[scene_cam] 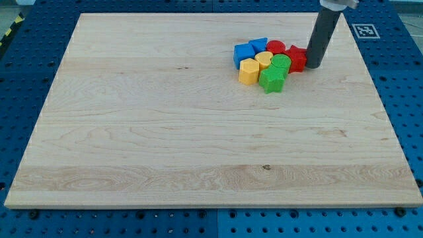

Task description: Push the green circle into the blue cube

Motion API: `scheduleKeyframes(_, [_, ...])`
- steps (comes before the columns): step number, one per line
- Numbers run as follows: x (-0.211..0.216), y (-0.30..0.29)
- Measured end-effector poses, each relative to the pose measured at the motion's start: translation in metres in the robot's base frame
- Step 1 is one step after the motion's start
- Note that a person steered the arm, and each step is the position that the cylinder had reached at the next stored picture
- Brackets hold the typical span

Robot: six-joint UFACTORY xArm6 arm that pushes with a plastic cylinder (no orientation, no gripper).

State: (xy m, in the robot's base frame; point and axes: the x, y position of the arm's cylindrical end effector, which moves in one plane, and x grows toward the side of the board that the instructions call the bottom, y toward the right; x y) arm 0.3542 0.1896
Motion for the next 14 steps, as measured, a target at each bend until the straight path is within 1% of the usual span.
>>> scheduleKeyframes(3, [0.0, 0.026])
scheduleKeyframes(5, [0.008, 0.024])
scheduleKeyframes(6, [0.021, 0.013])
scheduleKeyframes(7, [0.028, -0.012])
scheduleKeyframes(8, [0.025, -0.043])
scheduleKeyframes(9, [0.006, -0.081])
scheduleKeyframes(10, [-0.004, -0.119])
scheduleKeyframes(11, [-0.008, -0.136])
scheduleKeyframes(12, [-0.005, -0.139])
scheduleKeyframes(14, [0.021, -0.142])
